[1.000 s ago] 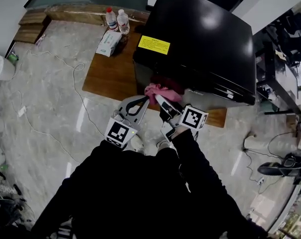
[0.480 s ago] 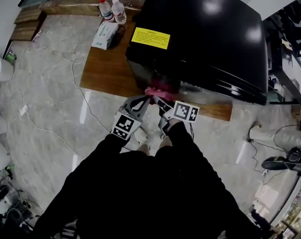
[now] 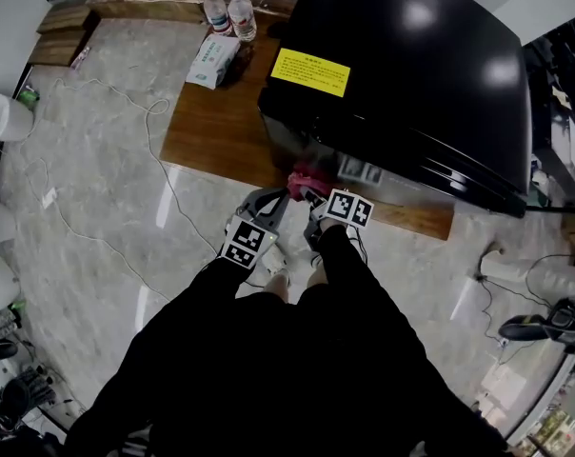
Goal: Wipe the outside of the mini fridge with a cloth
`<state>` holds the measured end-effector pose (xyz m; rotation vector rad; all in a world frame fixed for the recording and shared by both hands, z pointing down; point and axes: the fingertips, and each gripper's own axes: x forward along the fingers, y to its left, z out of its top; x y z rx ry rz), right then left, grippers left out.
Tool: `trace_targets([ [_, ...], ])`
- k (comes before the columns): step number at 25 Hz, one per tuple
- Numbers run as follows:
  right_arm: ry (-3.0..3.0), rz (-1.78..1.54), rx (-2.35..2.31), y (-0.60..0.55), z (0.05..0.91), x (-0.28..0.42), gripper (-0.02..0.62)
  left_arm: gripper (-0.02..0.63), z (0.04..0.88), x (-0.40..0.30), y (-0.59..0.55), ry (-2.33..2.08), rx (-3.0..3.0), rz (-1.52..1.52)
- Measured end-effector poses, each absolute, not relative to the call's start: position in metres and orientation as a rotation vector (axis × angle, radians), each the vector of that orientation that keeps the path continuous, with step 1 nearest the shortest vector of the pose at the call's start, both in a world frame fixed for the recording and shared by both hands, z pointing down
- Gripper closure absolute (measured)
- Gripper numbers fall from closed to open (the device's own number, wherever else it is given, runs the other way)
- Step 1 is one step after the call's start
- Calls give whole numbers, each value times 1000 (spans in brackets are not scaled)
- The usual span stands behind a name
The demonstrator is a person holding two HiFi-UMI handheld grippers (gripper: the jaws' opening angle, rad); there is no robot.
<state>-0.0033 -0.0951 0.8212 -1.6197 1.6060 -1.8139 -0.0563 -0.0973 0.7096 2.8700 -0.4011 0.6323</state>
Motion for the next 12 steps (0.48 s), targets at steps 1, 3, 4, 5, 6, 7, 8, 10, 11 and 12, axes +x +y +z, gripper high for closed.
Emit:
trace_targets([
  [1, 1598, -1825, -1634, -95, 827, -3, 499, 603, 709, -58, -98, -405, 2867, 633],
  [3, 1603, -1832, -1663, -94, 834, -4, 500, 603, 704, -62, -99, -425, 2851, 619],
  [4, 1620, -1829, -1675, -93, 833, -5, 502, 603, 701, -65, -100, -442, 2838, 600],
  [5, 1648, -1822, -1681, -92, 829, -8, 503, 603, 695, -69, -103, -462, 2826, 573],
  [6, 1689, -1811, -1679, -91, 823, -12, 503, 603, 689, -73, -105, -483, 2816, 542],
  [7, 1740, -1792, -1668, -90, 814, -18, 505, 603, 682, -77, -108, -499, 2810, 510],
  [8, 1803, -1764, -1657, -89, 801, -24, 505, 603, 674, -81, -111, -510, 2809, 478],
  [10, 1959, -1666, -1647, -87, 768, -38, 505, 603, 653, -90, -113, -516, 2810, 423],
  [11, 2047, -1594, -1648, -85, 747, -44, 505, 603, 640, -95, -113, -517, 2811, 395],
  [12, 2139, -1508, -1652, -83, 723, -51, 505, 603, 625, -100, -113, -516, 2813, 365],
])
